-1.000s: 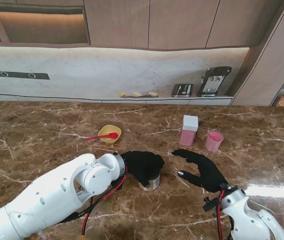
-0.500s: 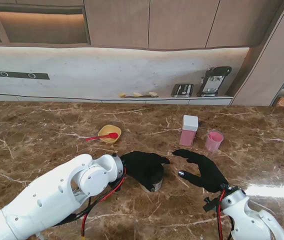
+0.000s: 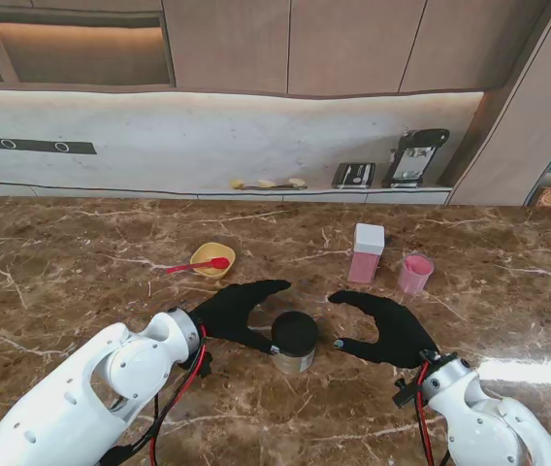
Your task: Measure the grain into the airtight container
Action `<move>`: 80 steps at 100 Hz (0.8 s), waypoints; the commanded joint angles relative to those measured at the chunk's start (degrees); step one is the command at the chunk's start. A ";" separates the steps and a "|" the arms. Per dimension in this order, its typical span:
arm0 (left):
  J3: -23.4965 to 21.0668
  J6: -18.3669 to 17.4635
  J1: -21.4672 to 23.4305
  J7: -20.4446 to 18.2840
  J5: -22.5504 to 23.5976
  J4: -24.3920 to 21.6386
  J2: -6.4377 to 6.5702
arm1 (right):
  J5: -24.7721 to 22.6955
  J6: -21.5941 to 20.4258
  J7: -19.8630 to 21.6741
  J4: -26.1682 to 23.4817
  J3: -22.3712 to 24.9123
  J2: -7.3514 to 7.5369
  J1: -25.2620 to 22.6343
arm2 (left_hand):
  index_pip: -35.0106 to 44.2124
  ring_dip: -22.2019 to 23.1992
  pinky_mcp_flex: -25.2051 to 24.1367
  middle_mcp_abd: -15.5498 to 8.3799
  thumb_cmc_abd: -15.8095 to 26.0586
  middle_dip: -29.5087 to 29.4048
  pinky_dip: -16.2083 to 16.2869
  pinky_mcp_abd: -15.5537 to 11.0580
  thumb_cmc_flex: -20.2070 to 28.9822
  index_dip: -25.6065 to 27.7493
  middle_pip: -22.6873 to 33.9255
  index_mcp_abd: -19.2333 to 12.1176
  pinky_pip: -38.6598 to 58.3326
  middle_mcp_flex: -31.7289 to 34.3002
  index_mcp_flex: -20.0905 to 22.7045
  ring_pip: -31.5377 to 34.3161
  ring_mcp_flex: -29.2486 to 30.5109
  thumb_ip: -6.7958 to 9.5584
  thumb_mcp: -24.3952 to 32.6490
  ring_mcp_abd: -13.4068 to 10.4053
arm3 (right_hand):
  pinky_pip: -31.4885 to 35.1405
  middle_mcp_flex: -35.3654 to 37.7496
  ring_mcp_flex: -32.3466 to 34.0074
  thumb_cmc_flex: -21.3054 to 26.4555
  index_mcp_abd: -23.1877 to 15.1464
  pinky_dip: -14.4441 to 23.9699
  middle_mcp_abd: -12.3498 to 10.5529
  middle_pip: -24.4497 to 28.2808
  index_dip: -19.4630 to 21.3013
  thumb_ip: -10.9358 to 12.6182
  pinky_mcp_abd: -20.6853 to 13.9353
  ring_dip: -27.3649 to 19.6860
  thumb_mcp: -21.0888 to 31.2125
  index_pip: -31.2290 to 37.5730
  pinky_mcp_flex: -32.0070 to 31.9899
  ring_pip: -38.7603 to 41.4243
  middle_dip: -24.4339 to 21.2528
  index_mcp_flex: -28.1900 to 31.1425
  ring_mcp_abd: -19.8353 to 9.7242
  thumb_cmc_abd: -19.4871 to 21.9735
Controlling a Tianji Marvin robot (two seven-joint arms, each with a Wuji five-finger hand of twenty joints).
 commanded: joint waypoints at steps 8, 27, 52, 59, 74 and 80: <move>-0.65 -0.44 3.23 2.62 -1.25 2.87 -0.08 | -4.78 4.17 3.24 -3.45 -0.92 1.03 -0.27 | 5.82 -2.37 -0.30 0.37 -4.54 -2.07 -0.04 -4.62 -2.08 2.86 -0.77 0.53 0.83 -1.74 0.23 -1.05 -1.17 -1.18 5.35 -3.67 | 1.68 -1.64 2.54 2.33 3.13 2.77 1.06 3.18 5.73 -1.59 -1.42 4.24 -6.47 3.34 0.60 2.00 5.97 -3.93 -0.18 -3.28; 1.12 -2.56 3.01 6.29 -3.95 8.76 -1.13 | -11.29 11.25 11.17 -8.83 -2.86 2.58 0.16 | 6.31 -2.72 -0.47 -0.06 -7.45 -3.00 1.51 -5.55 -1.60 2.86 -0.35 0.04 4.40 -1.48 -0.19 -0.10 -0.68 -2.10 9.99 -4.69 | 1.35 -9.17 -0.85 0.65 5.49 5.71 1.68 4.46 10.90 -0.92 -1.53 8.05 -5.18 1.67 -0.96 3.27 11.22 -10.49 -0.01 -6.85; 5.48 -5.38 -0.09 9.32 -6.76 15.03 -2.46 | -18.55 18.88 17.72 -12.09 -8.22 3.72 2.65 | -6.34 -2.70 -0.20 -1.28 -8.02 -2.85 -1.09 -6.21 -1.76 -3.51 -2.28 -2.96 -0.26 -2.33 -0.52 -0.72 -2.04 -2.49 10.14 -5.44 | 1.66 -14.30 -2.97 -2.58 6.75 9.75 1.73 5.30 13.18 -1.31 -1.97 11.14 -3.97 -1.84 -0.38 5.91 13.56 -14.84 0.27 -6.44; 6.56 -5.97 -1.04 9.35 -6.72 15.98 -2.54 | -20.25 20.74 18.98 -12.50 -9.95 3.90 3.67 | -7.91 -2.52 -0.18 -1.11 -7.59 -2.48 -2.18 -5.88 -2.12 -4.14 -3.31 -4.30 -2.56 -2.89 -0.60 -1.02 -2.68 -2.58 9.47 -4.96 | 1.90 -14.70 -3.08 -3.06 6.88 10.52 1.65 5.59 12.82 -1.50 -1.95 11.99 -3.72 -3.11 -0.14 6.94 13.89 -15.43 0.27 -6.41; 8.81 -6.05 -2.79 11.15 -8.14 18.43 -3.56 | -23.90 23.82 21.43 -12.44 -13.62 4.26 6.43 | -8.01 -1.87 -0.17 -0.84 -7.62 -0.33 -3.05 -5.64 -1.88 -6.17 -4.77 -5.04 -7.12 -3.80 -0.42 -1.44 -3.92 -2.53 9.33 -4.43 | 3.08 -15.56 -3.24 -3.69 7.40 12.10 1.64 6.08 11.48 -1.97 -1.87 13.93 -3.71 -5.91 1.08 9.37 14.54 -16.66 0.29 -6.26; 9.60 -6.08 -3.42 11.55 -8.77 19.37 -3.89 | -24.74 24.73 21.95 -12.03 -15.05 4.34 7.53 | -7.80 -1.69 -0.20 -0.85 -7.69 -0.25 -2.80 -5.29 -1.82 -6.01 -5.07 -5.30 -7.24 -3.97 -0.41 -1.23 -3.68 -2.53 9.33 -3.85 | 3.47 -15.55 -2.98 -3.53 7.37 12.36 1.66 6.30 11.26 -2.04 -1.72 14.25 -3.78 -6.27 1.79 9.86 14.73 -16.72 0.37 -6.26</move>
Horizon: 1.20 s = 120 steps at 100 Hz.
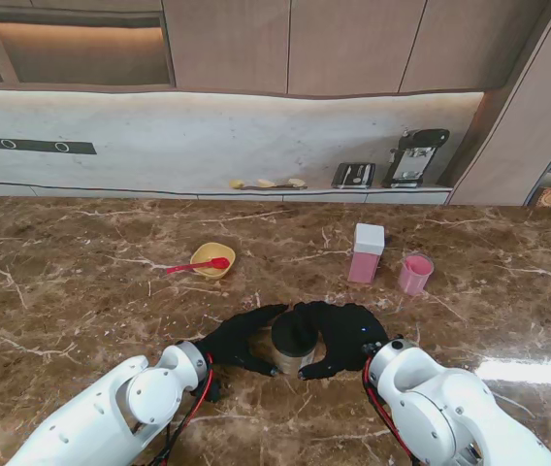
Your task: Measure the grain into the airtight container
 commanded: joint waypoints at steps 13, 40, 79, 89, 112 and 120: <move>1.90 0.20 -0.95 0.75 -1.68 2.93 -1.56 | -1.73 1.96 0.51 1.83 -3.29 -0.19 2.61 | 0.42 1.22 1.33 -0.84 -1.45 1.92 1.14 3.30 -1.60 1.84 -1.66 -2.58 -0.85 -1.77 -0.59 -0.28 -1.94 -1.22 -0.76 2.44 | 4.06 -0.43 0.47 -1.49 0.84 2.39 0.44 2.87 -0.94 -2.36 -0.72 3.15 -0.58 -1.55 3.09 3.89 2.66 -0.72 0.07 -0.73; 3.52 0.42 -2.30 0.68 -2.15 4.36 -1.90 | -5.55 4.83 1.08 4.13 -7.96 -0.06 6.41 | 5.11 1.30 0.75 -0.54 -0.71 2.33 3.24 5.07 -1.63 11.82 -2.32 -3.28 -3.31 -2.03 -0.55 -0.76 -3.47 -1.19 -0.56 3.53 | 8.24 2.22 2.92 2.06 -0.29 2.21 0.15 6.05 1.14 -2.83 -0.35 5.61 -3.22 2.79 6.52 8.31 4.39 2.28 -0.21 -0.56; 3.94 1.84 -2.27 -0.33 -2.56 3.40 -1.76 | -5.74 7.73 -1.82 7.96 -12.52 -0.28 10.13 | 23.22 1.56 -0.10 -0.43 0.51 2.21 8.18 9.31 -0.65 18.18 -2.87 -5.82 -5.11 -2.19 0.16 -1.99 -4.62 -0.79 -1.05 5.08 | 18.57 10.80 11.52 11.99 -3.29 -0.22 -0.96 12.96 3.40 -3.34 -0.49 10.89 -6.34 9.09 16.11 18.70 8.01 11.10 -1.28 -1.41; 4.66 2.26 -2.68 -0.73 -2.74 3.39 -1.80 | -5.64 8.18 -3.26 8.73 -13.21 -0.40 10.52 | 25.50 1.52 -0.57 -0.62 1.15 2.10 8.15 10.15 -0.58 18.11 -3.04 -6.35 -5.82 -2.26 1.83 -2.35 -4.82 -0.68 -1.41 5.20 | 19.95 12.36 13.27 15.68 -3.91 -1.28 -1.17 14.61 4.12 -3.78 -0.67 11.09 -5.71 10.80 18.20 19.75 8.99 12.50 -1.36 -1.94; 6.19 3.60 -3.50 -0.52 -3.14 3.81 -2.25 | -3.70 7.85 -5.89 9.83 -14.05 -0.67 11.02 | 30.71 2.04 -1.10 -0.86 5.07 2.11 10.05 11.48 3.63 16.82 -3.00 -13.55 -7.43 -2.17 8.57 -2.75 -5.05 0.94 1.98 5.29 | 21.69 16.46 16.98 12.91 -5.01 -5.18 -1.37 16.09 3.94 -7.38 -0.87 9.60 22.14 13.61 21.37 19.13 9.08 15.89 -0.89 -8.13; 6.48 4.04 -3.68 -0.71 -3.32 3.86 -2.30 | -2.44 6.69 -5.61 9.65 -13.72 -0.64 10.97 | 32.66 2.18 -1.06 -1.17 7.29 2.10 10.76 11.00 6.14 16.92 -2.84 -15.33 -8.21 -2.05 10.01 -2.88 -4.96 1.03 4.88 5.24 | 19.93 16.65 16.47 15.89 -5.23 -6.14 -1.53 15.41 3.56 -6.50 -1.22 8.34 24.84 13.83 20.59 16.86 8.38 16.04 -0.77 -7.03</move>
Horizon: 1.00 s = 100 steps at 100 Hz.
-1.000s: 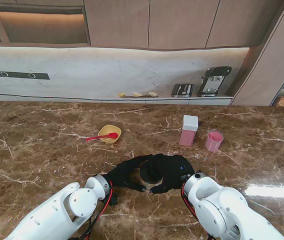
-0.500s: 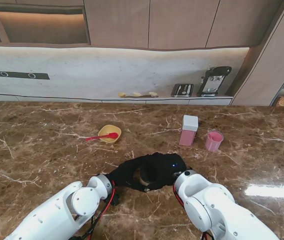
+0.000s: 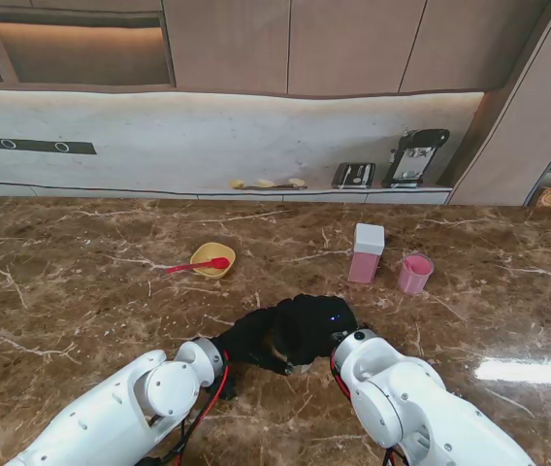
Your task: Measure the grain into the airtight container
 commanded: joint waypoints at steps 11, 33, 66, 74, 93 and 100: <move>0.79 1.44 0.82 -1.03 -0.36 0.89 -0.56 | 5.16 -4.32 4.57 -0.29 1.25 0.04 -0.90 | 6.41 1.26 3.24 -1.55 8.95 0.85 5.44 11.49 7.65 0.22 -0.50 -10.22 4.94 -1.20 6.46 0.03 -1.21 1.87 7.38 4.93 | -8.49 1.37 -3.87 12.64 -2.78 -3.56 -4.32 -0.20 -1.07 3.69 -2.62 -6.56 18.15 2.34 -6.91 -9.68 -3.19 1.28 -5.88 4.81; 0.03 1.91 1.28 -0.83 0.01 0.34 -0.44 | 11.19 -11.91 15.61 -3.25 5.23 1.66 -1.71 | 6.90 1.43 3.40 -1.69 10.06 0.78 6.01 11.38 7.93 0.23 -0.36 -10.44 4.79 -1.10 6.40 0.16 -1.04 1.77 8.07 4.78 | -33.36 -16.59 -34.55 9.79 -0.60 -5.76 -4.18 -14.10 -9.33 3.87 -6.98 -19.55 19.83 -10.62 -35.73 -26.77 -13.27 -9.18 -7.95 4.62; -0.35 1.42 1.54 -0.37 0.64 0.53 -0.36 | -3.36 -6.53 8.47 -3.09 4.07 0.63 -2.34 | 6.36 1.56 3.55 -1.65 9.44 0.75 6.65 10.89 6.70 -0.08 -0.32 -9.92 5.04 -1.17 5.14 0.39 -0.98 1.62 7.31 4.69 | -29.81 -15.56 -27.40 -8.73 1.48 1.73 -2.48 -12.67 -6.45 0.70 -4.52 -15.64 3.05 -8.71 -32.01 -21.24 -10.88 -9.79 -6.73 4.31; -0.37 1.39 1.51 -0.46 0.80 0.52 -0.30 | -6.65 -3.44 7.15 -1.88 2.23 0.45 -1.24 | 6.33 1.56 3.54 -1.63 9.46 0.76 6.67 10.73 6.69 -0.12 -0.34 -9.80 5.02 -1.17 5.09 0.38 -1.01 1.63 7.25 4.63 | -19.10 -12.12 -17.97 -10.14 1.49 7.60 -2.04 -7.98 -4.21 0.58 -2.48 -8.73 1.98 -4.89 -22.15 -12.08 -6.62 -7.27 -5.91 6.72; -0.28 1.08 1.25 -0.56 0.97 0.74 -0.26 | 1.35 -6.68 10.24 -2.28 3.28 0.73 -0.74 | 6.18 1.50 3.59 -1.63 9.53 0.77 6.67 10.62 6.75 -0.22 -0.39 -9.70 4.92 -1.24 4.76 0.28 -1.07 1.67 7.29 4.63 | -24.22 -10.89 -23.26 6.45 -1.74 2.22 -3.65 -8.96 -4.94 3.20 -3.64 -12.97 12.65 -6.64 -25.44 -20.91 -5.98 -5.05 -4.67 5.14; -0.31 1.06 1.23 -0.74 0.97 0.70 -0.20 | 6.68 -10.58 14.48 -3.36 5.26 1.33 -1.01 | 5.92 1.47 3.59 -1.62 9.59 0.74 6.68 10.54 6.74 -0.33 -0.53 -9.84 4.89 -1.32 4.26 0.21 -1.08 1.67 7.22 4.61 | -35.14 -20.24 -37.57 7.65 -2.41 -2.77 -2.70 -16.28 -8.35 4.07 -6.03 -20.76 15.21 -14.56 -36.68 -29.60 -12.08 -11.46 -5.53 5.33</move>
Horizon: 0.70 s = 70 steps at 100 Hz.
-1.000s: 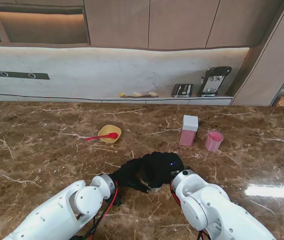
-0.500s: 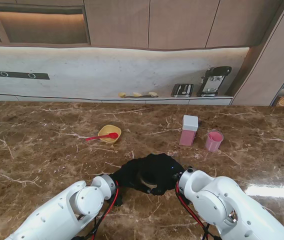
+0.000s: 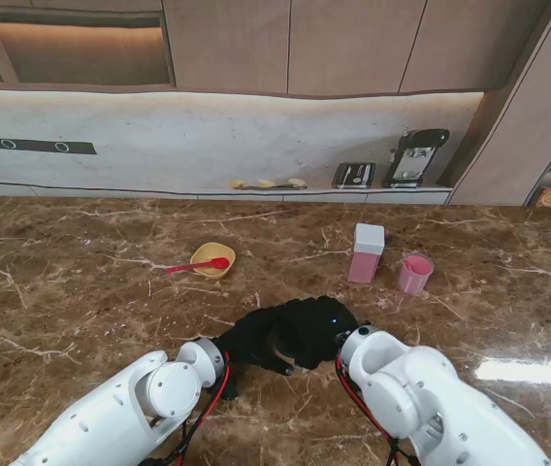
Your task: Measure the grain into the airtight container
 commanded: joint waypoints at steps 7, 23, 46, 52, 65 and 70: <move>0.40 0.19 0.62 -0.63 0.33 1.30 0.19 | 3.50 -2.11 3.63 -1.66 1.17 1.43 -0.54 | 5.75 0.69 3.45 -1.66 9.45 0.74 3.75 10.51 5.87 0.97 -0.59 -8.49 6.84 -1.35 3.83 0.21 -0.81 2.10 7.23 4.76 | -9.99 -9.55 -12.73 0.54 -4.92 -4.43 0.82 -6.51 -2.30 1.61 -3.26 -8.32 -0.59 -6.31 -10.77 -9.96 -6.40 -7.82 -0.32 -1.54; 0.38 0.09 0.63 -0.58 0.53 1.33 0.23 | -2.18 1.53 1.36 -0.96 0.00 0.99 -0.29 | 5.56 0.64 3.40 -1.62 9.51 0.80 3.76 10.32 5.80 0.89 -0.69 -8.48 6.75 -1.38 3.55 0.09 -0.84 2.11 7.12 4.65 | -3.81 -5.74 -4.40 -9.55 -1.44 0.68 0.89 -2.68 0.91 0.42 -2.31 -2.64 -14.56 -4.14 -4.83 -2.89 -4.54 -6.64 -0.55 2.66; 0.31 -0.06 0.53 -0.77 0.75 1.37 0.34 | -7.49 5.08 -2.04 0.62 -2.44 0.57 0.91 | 5.46 0.62 3.43 -1.69 9.59 0.90 3.81 10.29 5.64 0.88 -0.81 -8.43 6.66 -1.39 3.24 0.00 -0.88 2.14 6.99 4.69 | 13.65 9.13 16.05 -1.68 -2.65 7.55 -1.14 9.33 2.48 1.31 1.06 10.68 -6.35 8.22 13.43 13.22 7.79 5.53 -0.32 -1.72; 0.21 -0.02 0.59 -0.84 0.78 1.30 0.38 | 0.50 0.39 2.71 -0.52 -0.44 1.17 0.72 | 5.48 0.61 3.40 -1.69 9.51 0.91 3.81 10.24 5.69 0.89 -0.90 -8.41 6.61 -1.52 3.24 -0.04 -0.89 2.16 6.97 4.64 | -2.01 -0.39 -1.83 2.37 -3.02 -0.99 -0.15 -0.51 -1.77 2.22 -0.81 -2.15 1.33 0.01 0.19 -3.11 -0.34 -0.41 1.73 -1.14; 0.09 -0.01 0.67 -0.79 0.90 1.27 0.40 | 5.63 -1.85 6.02 -1.42 1.43 1.71 0.57 | 5.31 0.63 3.46 -1.69 9.58 0.97 3.93 10.27 5.40 0.85 -0.94 -8.15 6.69 -1.47 2.94 -0.06 -0.89 2.14 6.82 4.68 | -10.72 -10.87 -13.34 -0.67 -4.38 -4.53 2.29 -10.00 -2.68 1.89 -2.40 -9.64 -4.51 -8.72 -9.93 -11.95 -8.74 -10.52 1.38 -1.26; 0.07 -0.04 0.74 -0.61 0.86 1.32 0.34 | 4.49 -1.10 5.16 -1.14 1.14 1.54 0.67 | 5.28 0.64 3.47 -1.62 9.49 1.01 3.97 10.25 5.48 0.84 -0.90 -8.20 6.71 -1.40 2.93 -0.05 -0.87 2.17 6.87 4.72 | -10.44 -10.63 -13.11 -2.85 -4.20 -4.08 2.29 -9.58 -2.67 1.17 -2.29 -8.84 -9.39 -8.73 -9.59 -11.03 -8.89 -10.46 1.37 -0.99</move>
